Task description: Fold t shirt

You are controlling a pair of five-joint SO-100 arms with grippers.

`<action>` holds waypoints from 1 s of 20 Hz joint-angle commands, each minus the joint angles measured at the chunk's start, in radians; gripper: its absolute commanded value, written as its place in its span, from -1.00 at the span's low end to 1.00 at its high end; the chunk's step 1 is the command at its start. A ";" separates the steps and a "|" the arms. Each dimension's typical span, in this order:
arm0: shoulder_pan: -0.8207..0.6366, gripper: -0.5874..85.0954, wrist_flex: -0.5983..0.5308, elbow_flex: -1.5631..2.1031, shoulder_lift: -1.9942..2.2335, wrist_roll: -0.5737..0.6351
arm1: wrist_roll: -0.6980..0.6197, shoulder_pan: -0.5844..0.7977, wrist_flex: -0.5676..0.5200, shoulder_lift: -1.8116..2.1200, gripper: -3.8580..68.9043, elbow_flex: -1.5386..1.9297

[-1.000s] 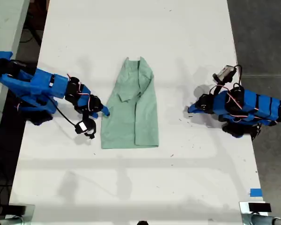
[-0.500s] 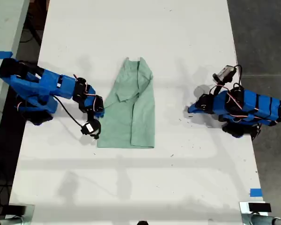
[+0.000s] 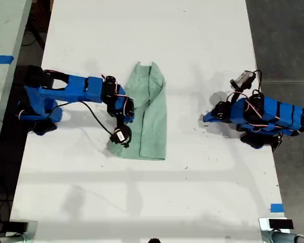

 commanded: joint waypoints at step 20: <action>-0.120 -0.78 0.110 -0.433 -0.127 0.201 | 0.009 -0.012 0.006 0.014 -0.94 0.052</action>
